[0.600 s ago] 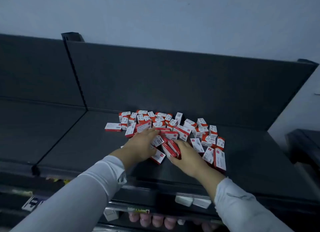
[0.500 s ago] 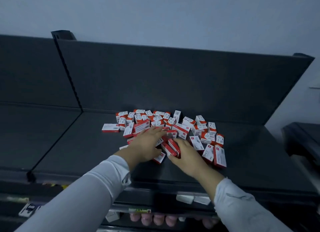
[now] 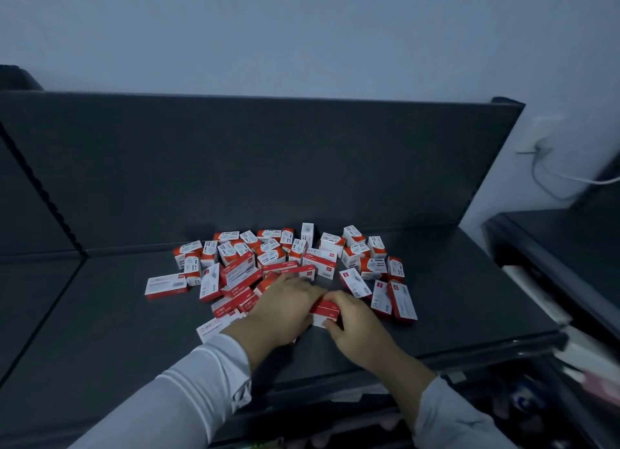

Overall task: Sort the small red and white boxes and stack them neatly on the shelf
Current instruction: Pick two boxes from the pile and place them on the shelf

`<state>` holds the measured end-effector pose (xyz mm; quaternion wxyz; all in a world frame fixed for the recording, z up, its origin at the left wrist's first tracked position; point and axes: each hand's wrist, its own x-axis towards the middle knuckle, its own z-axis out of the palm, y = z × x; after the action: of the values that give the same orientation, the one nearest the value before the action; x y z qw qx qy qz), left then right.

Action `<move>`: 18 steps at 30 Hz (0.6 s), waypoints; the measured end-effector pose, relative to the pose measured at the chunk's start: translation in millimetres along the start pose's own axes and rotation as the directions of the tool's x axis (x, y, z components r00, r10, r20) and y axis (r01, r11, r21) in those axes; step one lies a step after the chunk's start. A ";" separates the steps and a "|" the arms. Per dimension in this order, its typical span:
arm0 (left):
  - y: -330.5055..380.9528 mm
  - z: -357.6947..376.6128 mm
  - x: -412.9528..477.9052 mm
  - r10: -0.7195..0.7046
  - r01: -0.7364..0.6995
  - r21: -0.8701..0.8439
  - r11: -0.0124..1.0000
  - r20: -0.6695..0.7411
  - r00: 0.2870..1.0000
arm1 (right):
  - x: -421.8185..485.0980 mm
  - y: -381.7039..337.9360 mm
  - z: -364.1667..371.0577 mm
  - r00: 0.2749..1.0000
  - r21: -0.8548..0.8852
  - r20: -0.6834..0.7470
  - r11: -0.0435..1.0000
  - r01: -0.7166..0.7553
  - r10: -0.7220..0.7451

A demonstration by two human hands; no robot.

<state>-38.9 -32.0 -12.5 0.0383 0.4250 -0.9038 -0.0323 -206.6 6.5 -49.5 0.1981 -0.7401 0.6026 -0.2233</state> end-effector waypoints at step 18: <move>31.4 17.7 16.6 -0.168 0.165 -0.126 0.978 -0.012 0.986 | -15.1 55.5 -63.8 0.830 -0.146 -0.279 0.832 -0.534 0.484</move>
<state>-75.3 -24.4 -26.6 0.0720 0.4964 -0.8608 -0.0867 -290.1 8.9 -29.6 0.0972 -0.5376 0.8182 -0.1790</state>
